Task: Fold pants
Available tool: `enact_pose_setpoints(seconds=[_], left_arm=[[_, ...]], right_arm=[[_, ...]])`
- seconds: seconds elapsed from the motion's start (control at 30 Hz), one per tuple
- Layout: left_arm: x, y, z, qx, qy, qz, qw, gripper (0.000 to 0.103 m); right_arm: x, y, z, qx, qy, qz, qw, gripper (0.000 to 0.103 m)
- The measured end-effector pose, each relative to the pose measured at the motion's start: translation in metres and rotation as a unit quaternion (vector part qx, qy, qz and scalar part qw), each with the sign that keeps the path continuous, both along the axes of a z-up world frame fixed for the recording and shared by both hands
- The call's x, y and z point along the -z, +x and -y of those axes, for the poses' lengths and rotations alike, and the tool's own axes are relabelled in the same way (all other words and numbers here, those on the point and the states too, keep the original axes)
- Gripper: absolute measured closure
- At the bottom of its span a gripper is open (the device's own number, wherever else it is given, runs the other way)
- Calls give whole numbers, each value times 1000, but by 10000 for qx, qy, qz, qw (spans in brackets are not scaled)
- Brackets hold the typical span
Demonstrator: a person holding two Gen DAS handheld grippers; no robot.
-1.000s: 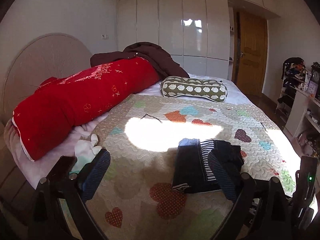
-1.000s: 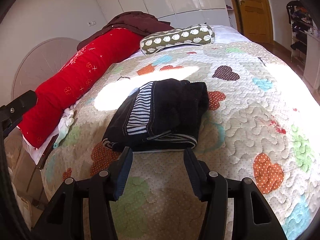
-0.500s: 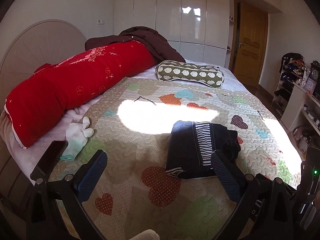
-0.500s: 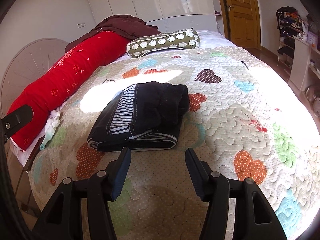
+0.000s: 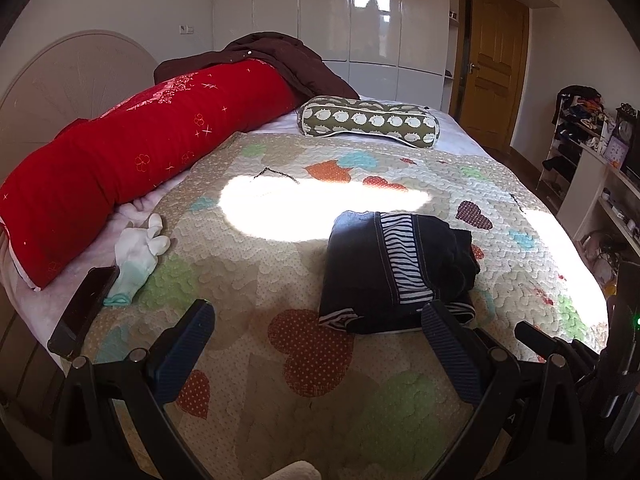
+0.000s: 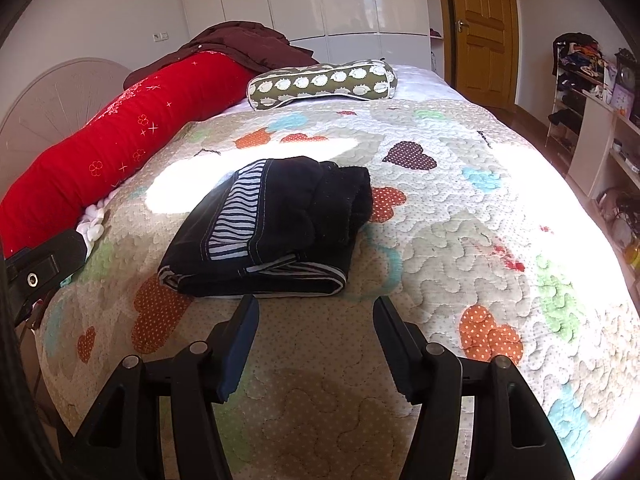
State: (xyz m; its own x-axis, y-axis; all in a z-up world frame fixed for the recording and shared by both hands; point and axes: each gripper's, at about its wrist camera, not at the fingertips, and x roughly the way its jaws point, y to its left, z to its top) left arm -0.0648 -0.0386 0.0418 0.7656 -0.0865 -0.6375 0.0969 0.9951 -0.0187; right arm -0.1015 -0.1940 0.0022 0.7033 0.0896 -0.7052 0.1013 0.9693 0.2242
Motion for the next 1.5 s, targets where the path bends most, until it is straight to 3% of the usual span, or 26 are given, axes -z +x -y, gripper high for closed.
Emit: enact_pose_setpoints(seconds=[1.5], left_arm=[[30,8,3,31,60,-552,9985,0]], right_arm=[[13,3,1,300,-281,-359,9985,38]])
